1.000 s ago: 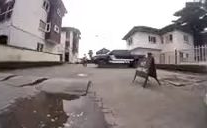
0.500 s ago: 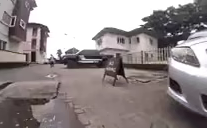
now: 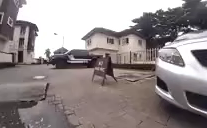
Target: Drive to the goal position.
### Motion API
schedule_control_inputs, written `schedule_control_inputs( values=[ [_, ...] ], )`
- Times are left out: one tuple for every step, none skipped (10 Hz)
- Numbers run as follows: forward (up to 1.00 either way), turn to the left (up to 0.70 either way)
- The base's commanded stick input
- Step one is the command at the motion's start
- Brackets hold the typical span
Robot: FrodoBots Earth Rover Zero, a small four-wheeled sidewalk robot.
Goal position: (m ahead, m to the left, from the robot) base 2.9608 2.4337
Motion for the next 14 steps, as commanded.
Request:
schedule_control_inputs(
  values=[
    [0.06,0.0],
    [0.45,0.0],
    [0.7,-0.35],
    [0.7,-0.35],
    [0.7,-0.2],
    [0.7,0.0],
    [0.7,0.0],
    [0.7,0.0],
    [0.7,0.0],
    [0.7,0.0],
    [0.7,0.0],
    [0.7,0.0],
    [0.7,0.0],
    [0.7,0.0]
  ],
)
